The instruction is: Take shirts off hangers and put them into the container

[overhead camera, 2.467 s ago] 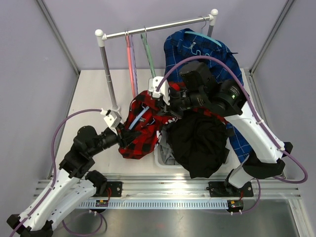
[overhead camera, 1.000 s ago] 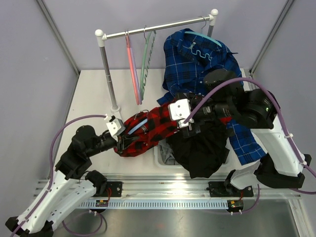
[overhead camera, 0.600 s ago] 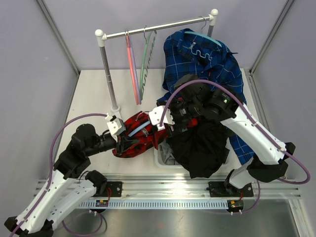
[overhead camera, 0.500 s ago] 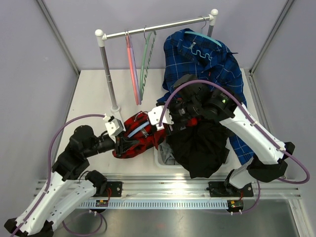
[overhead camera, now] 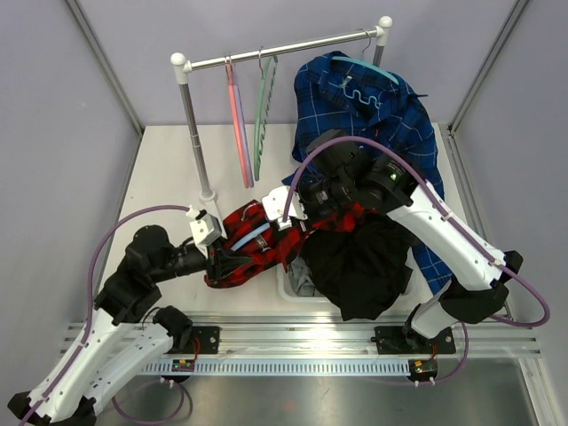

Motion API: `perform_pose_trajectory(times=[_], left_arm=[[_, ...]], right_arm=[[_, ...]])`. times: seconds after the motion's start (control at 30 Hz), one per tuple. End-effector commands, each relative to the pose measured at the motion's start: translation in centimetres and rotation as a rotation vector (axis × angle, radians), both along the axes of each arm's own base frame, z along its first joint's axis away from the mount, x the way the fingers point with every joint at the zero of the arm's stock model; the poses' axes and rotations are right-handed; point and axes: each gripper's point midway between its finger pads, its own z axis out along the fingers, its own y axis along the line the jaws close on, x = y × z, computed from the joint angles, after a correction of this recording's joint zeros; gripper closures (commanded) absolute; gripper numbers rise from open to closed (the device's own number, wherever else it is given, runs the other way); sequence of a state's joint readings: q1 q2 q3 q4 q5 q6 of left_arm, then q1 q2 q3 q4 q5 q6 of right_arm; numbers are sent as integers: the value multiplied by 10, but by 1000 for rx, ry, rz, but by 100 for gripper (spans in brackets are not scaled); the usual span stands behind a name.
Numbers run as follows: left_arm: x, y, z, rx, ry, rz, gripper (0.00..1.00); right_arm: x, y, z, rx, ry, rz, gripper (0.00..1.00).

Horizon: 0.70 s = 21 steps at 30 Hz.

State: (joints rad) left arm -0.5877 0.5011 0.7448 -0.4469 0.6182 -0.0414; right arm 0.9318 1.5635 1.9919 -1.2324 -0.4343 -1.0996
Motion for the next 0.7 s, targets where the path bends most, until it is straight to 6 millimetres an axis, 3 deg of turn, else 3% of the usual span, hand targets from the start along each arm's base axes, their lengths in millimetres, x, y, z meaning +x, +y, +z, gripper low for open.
perform_pose_trajectory(times=[0.0, 0.17, 0.2, 0.37, 0.4, 0.43, 0.5, 0.53, 0.67], left_arm=[[7, -7, 72, -131, -245, -24, 100], [15, -7, 75, -79, -274, -18, 100], [16, -6, 78, -76, -291, -12, 100], [26, -5, 81, -75, -296, 35, 99], [33, -1, 80, -78, -282, 87, 95], [37, 3, 80, -81, -275, 123, 74], [47, 18, 85, -102, -262, 249, 46], [47, 23, 82, -113, -224, 287, 25], [43, 52, 88, -205, -155, 458, 6]], right_arm=[[-33, 18, 11, 79, 128, 122, 86], [-46, 22, 8, 84, 230, 152, 91], [-47, 24, 8, 87, 247, 142, 100], [-34, 35, 11, 116, 303, 24, 100], [-31, 35, 13, 122, 292, 4, 100], [-26, 37, 19, 147, 267, -13, 100], [-9, 35, 17, 155, 251, -141, 100], [-4, 34, 26, 196, 226, -173, 100], [21, 27, 26, 235, 210, -331, 100]])
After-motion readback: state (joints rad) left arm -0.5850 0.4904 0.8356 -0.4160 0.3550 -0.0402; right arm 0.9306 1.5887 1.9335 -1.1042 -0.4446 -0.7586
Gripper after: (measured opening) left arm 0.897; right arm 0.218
